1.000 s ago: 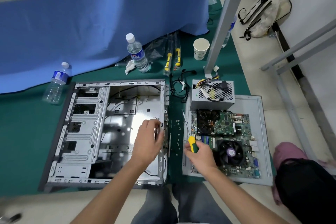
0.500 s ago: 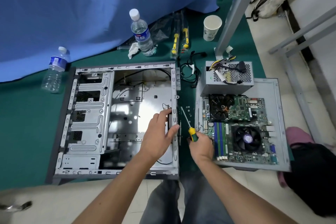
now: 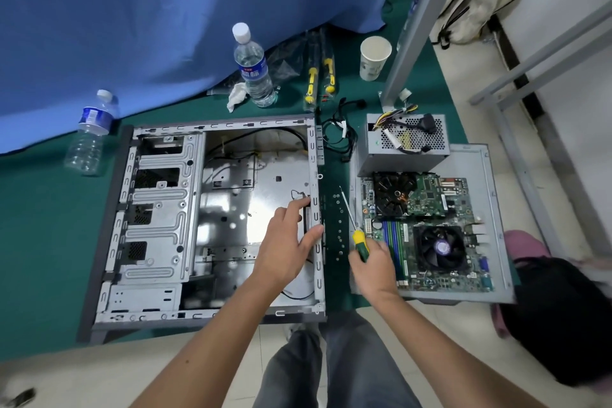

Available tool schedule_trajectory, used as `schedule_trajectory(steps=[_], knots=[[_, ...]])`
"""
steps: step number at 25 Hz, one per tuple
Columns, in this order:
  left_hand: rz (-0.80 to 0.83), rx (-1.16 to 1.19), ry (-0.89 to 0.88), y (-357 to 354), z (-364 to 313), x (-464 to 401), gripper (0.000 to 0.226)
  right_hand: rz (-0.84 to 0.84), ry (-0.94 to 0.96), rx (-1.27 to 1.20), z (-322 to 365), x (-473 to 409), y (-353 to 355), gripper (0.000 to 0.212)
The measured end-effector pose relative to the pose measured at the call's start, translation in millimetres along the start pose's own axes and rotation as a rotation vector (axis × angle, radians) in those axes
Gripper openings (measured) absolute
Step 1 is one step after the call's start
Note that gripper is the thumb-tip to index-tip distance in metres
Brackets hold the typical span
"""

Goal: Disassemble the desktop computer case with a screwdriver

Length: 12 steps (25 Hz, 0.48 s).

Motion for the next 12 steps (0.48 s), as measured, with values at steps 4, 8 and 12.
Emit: schedule_trajectory(steps=[4,8,12], knots=[[0.005,0.004,0.006,0,-1,-1,0.055,-0.068,0.018,0.183,0,-6,17,0.041],[0.012,0.006,0.024,1,-2,0,0.055,-0.100,0.001,0.363,2,-18,24,0.041],[0.021,-0.003,0.050,1,-4,1,0.054,-0.047,-0.012,0.388,6,-26,32,0.047]])
Point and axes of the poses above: each hand's wrist, its own x-axis away from the middle knuckle, its own y-axis out of the back of the hand, z = x × y, the point moved 3 cm from there along -x, towards the middle knuckle
